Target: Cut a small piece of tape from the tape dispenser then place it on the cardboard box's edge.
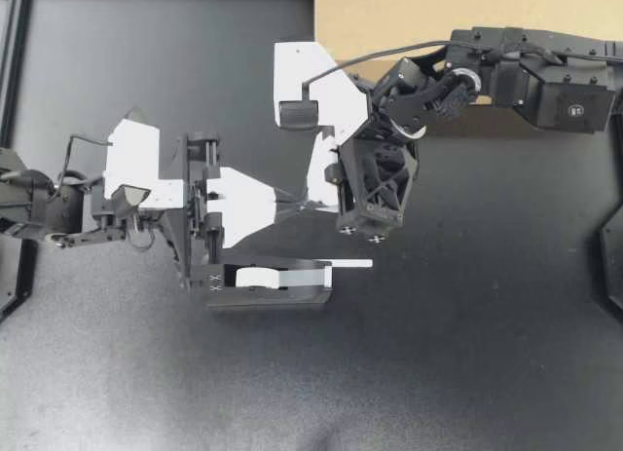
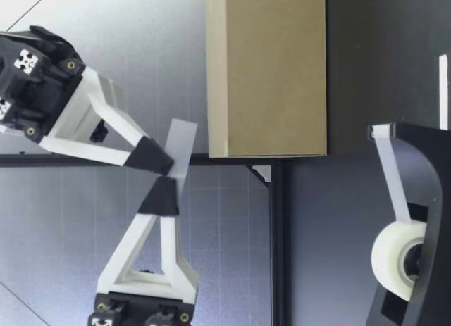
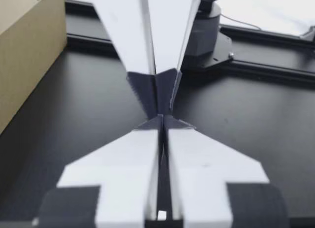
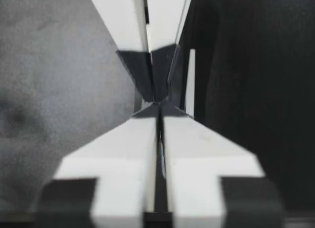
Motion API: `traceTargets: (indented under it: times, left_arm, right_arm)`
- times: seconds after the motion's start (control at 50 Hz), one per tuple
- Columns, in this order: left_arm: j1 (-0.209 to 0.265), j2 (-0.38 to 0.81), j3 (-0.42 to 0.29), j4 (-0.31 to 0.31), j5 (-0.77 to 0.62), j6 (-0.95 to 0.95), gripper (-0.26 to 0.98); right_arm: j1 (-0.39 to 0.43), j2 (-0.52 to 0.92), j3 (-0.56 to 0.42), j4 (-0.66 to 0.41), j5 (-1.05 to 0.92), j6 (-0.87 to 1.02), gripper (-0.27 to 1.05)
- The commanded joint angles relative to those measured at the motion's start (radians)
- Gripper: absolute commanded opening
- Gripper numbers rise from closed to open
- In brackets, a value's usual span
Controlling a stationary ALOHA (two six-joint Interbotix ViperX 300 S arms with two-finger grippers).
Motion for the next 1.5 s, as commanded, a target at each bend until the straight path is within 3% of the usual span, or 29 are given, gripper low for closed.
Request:
traceTargets:
  times: [0.0, 0.14, 0.48, 0.88, 1.04, 1.2, 1.48]
  left_arm:
    - [0.002, -0.011, -0.009, 0.0, -0.003, 0.0, -0.09]
    - [0.002, -0.011, -0.008, 0.003, -0.003, 0.002, -0.09]
    - [0.008, -0.005, -0.005, -0.008, -0.008, 0.0, -0.09]
    - [0.152, 0.057, -0.063, -0.258, -0.061, -0.092, -0.09]
    - [0.235, 0.097, -0.115, -0.275, -0.064, -0.314, -0.09]
    - [0.279, 0.163, -0.161, -0.268, -0.078, -0.491, -0.09]
    - [0.299, 0.255, -0.218, -0.265, -0.114, -0.6, -0.09]
  right_arm:
    - [0.003, -0.011, -0.018, 0.005, -0.015, 0.002, 0.22]
    - [0.003, -0.006, -0.015, 0.003, -0.017, 0.002, 0.44]
    - [-0.061, -0.052, 0.041, 0.002, -0.038, -0.008, 0.42]
    - [-0.147, -0.236, 0.291, -0.014, -0.344, -0.014, 0.42]
    - [-0.153, -0.268, 0.393, -0.058, -0.568, -0.009, 0.42]
    - [-0.158, -0.262, 0.465, -0.078, -0.798, -0.009, 0.36]
    - [-0.184, -0.206, 0.551, -0.081, -1.129, -0.008, 0.08]
